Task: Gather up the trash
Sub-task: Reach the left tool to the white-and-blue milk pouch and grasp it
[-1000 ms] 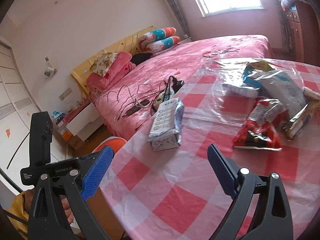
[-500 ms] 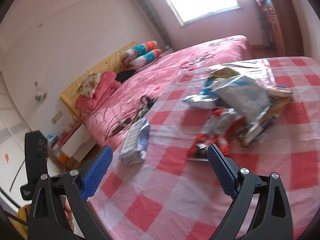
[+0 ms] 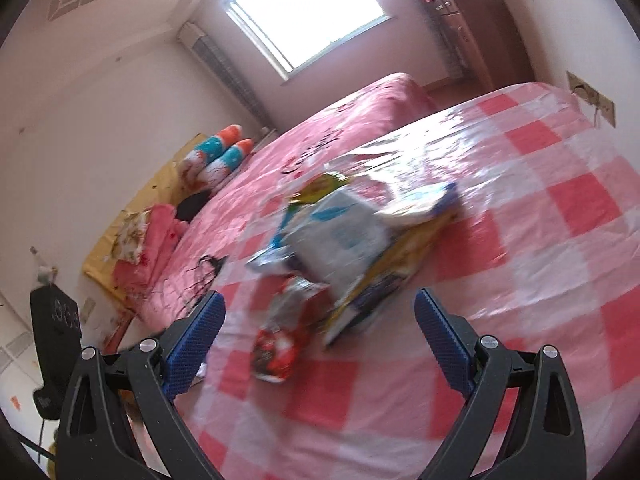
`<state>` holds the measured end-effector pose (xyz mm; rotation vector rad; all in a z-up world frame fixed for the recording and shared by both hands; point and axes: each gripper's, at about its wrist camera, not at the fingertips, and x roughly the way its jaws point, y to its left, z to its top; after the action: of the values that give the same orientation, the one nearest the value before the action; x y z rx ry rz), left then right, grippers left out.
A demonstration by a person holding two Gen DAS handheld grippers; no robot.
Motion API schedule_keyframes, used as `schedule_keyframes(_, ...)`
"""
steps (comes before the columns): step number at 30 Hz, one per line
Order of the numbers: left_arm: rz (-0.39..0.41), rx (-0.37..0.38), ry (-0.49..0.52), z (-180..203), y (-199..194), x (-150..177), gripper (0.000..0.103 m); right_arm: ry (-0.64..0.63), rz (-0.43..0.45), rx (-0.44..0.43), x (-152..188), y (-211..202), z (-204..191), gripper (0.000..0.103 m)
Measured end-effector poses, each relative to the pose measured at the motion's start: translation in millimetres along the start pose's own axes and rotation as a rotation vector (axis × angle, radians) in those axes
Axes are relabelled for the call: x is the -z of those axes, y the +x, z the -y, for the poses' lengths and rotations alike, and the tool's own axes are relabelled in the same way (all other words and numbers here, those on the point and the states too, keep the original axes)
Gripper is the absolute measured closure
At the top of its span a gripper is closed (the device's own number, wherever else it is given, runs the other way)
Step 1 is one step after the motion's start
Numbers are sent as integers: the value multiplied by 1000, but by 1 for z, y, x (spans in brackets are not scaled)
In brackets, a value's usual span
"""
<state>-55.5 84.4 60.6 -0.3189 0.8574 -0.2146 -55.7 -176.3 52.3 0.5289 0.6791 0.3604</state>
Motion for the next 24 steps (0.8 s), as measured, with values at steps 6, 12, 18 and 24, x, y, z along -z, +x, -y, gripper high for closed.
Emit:
schedule_keyframes(6,-36,56,-108,-2,48,-33,17,24,-20,19,-10,14,17,11)
schedule_keyframes(12,-60,68,-201,-14,89,-56,17,64,-58,58,-13,33,33,22)
schedule_keyframes(18,-56,50,-234,-22,111,-67,19,65,-78,65,-14,42,35,36)
schedule_keyframes(24,-35,28,-230,-20,125,-71,32,47,-107,98,-15,52,34,37)
